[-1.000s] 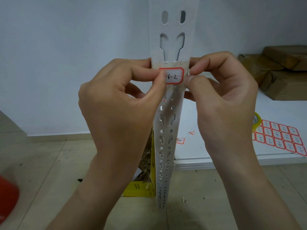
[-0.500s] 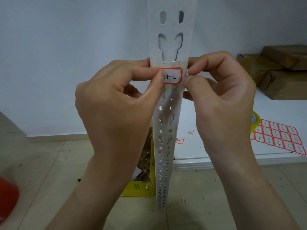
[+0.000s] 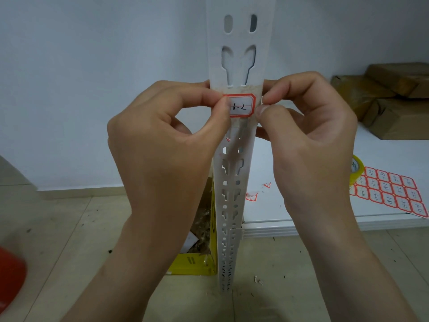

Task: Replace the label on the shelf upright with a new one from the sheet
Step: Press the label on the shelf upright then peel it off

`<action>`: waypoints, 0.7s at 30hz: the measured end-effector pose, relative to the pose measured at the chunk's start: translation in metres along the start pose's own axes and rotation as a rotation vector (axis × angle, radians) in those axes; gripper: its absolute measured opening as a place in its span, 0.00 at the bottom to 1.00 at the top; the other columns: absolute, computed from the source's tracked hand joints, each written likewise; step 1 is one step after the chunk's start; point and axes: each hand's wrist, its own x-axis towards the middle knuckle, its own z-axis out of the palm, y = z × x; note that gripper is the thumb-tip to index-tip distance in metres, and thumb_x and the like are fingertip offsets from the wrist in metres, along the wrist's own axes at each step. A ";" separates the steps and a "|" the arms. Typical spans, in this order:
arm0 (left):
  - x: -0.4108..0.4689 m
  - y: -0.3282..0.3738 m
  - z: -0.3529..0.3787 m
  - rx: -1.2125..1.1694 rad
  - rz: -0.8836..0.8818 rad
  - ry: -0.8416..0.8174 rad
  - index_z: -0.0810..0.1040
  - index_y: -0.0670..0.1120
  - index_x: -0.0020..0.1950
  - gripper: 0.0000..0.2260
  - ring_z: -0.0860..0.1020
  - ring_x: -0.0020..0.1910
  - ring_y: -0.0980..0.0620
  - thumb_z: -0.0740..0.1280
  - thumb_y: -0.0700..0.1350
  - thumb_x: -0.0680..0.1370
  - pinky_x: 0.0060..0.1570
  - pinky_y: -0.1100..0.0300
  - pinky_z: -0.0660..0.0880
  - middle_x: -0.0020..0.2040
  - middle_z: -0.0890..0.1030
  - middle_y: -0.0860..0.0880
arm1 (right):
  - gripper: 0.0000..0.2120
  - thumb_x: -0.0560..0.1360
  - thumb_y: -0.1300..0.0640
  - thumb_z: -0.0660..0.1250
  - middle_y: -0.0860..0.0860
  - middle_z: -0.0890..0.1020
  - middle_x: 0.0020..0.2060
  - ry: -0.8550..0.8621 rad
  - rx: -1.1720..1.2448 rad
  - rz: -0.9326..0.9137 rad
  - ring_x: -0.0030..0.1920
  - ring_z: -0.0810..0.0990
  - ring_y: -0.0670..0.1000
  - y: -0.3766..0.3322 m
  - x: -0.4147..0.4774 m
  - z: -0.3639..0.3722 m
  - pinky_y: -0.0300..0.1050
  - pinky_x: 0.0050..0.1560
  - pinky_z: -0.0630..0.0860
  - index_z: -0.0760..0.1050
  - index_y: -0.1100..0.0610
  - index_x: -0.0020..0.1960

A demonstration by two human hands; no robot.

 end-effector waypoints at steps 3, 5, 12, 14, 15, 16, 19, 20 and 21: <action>-0.003 0.000 0.004 -0.051 -0.014 0.028 0.84 0.54 0.49 0.02 0.78 0.30 0.50 0.74 0.49 0.80 0.32 0.68 0.73 0.51 0.86 0.58 | 0.10 0.77 0.72 0.66 0.53 0.86 0.48 -0.001 0.001 0.001 0.42 0.88 0.47 -0.001 0.000 0.000 0.43 0.39 0.85 0.75 0.58 0.44; -0.004 -0.002 0.006 -0.075 -0.005 0.046 0.83 0.53 0.48 0.03 0.81 0.33 0.49 0.74 0.48 0.80 0.33 0.58 0.77 0.52 0.86 0.58 | 0.10 0.77 0.72 0.66 0.53 0.86 0.48 -0.003 0.001 0.003 0.42 0.88 0.47 -0.001 0.000 0.000 0.43 0.39 0.85 0.75 0.58 0.44; -0.007 -0.007 0.008 -0.048 0.068 0.103 0.83 0.50 0.49 0.03 0.83 0.36 0.47 0.74 0.48 0.81 0.33 0.49 0.76 0.50 0.83 0.61 | 0.10 0.77 0.72 0.66 0.54 0.86 0.50 -0.003 0.003 0.007 0.43 0.89 0.48 -0.001 0.000 0.000 0.43 0.39 0.85 0.75 0.58 0.44; -0.007 -0.007 0.007 -0.038 0.078 0.109 0.85 0.48 0.49 0.05 0.83 0.36 0.48 0.74 0.48 0.82 0.33 0.50 0.76 0.48 0.82 0.63 | 0.09 0.77 0.72 0.66 0.54 0.86 0.50 -0.004 0.005 0.006 0.43 0.89 0.48 -0.001 0.000 0.000 0.42 0.39 0.85 0.75 0.58 0.45; -0.007 -0.007 0.007 -0.032 0.082 0.108 0.86 0.47 0.50 0.06 0.83 0.36 0.48 0.74 0.49 0.82 0.33 0.50 0.76 0.48 0.81 0.63 | 0.09 0.77 0.72 0.66 0.54 0.86 0.50 -0.006 0.003 0.005 0.43 0.89 0.47 -0.001 0.001 0.000 0.41 0.39 0.85 0.75 0.59 0.45; -0.007 -0.007 0.007 -0.026 0.084 0.107 0.86 0.47 0.50 0.07 0.83 0.36 0.49 0.74 0.49 0.82 0.33 0.50 0.76 0.48 0.81 0.64 | 0.08 0.77 0.71 0.66 0.54 0.86 0.50 -0.008 0.002 0.003 0.43 0.89 0.47 0.000 0.001 0.000 0.41 0.39 0.84 0.75 0.59 0.45; -0.006 -0.007 0.007 -0.019 0.078 0.105 0.87 0.47 0.50 0.06 0.83 0.36 0.49 0.74 0.49 0.82 0.33 0.49 0.77 0.48 0.81 0.63 | 0.09 0.77 0.71 0.66 0.54 0.86 0.50 -0.011 0.007 0.005 0.43 0.89 0.47 0.000 0.000 -0.001 0.40 0.39 0.84 0.75 0.59 0.45; -0.006 -0.007 0.006 -0.019 0.078 0.102 0.87 0.47 0.50 0.06 0.83 0.36 0.49 0.74 0.49 0.82 0.33 0.50 0.77 0.49 0.83 0.61 | 0.09 0.77 0.71 0.66 0.54 0.86 0.50 -0.010 0.007 0.005 0.43 0.89 0.47 0.000 0.000 -0.001 0.40 0.39 0.84 0.75 0.59 0.45; -0.005 -0.005 0.005 -0.019 0.077 0.092 0.86 0.48 0.50 0.06 0.82 0.35 0.50 0.74 0.49 0.82 0.33 0.52 0.78 0.50 0.83 0.60 | 0.09 0.77 0.72 0.66 0.54 0.86 0.50 -0.010 0.006 0.006 0.43 0.89 0.47 0.000 0.000 -0.001 0.40 0.39 0.84 0.75 0.58 0.45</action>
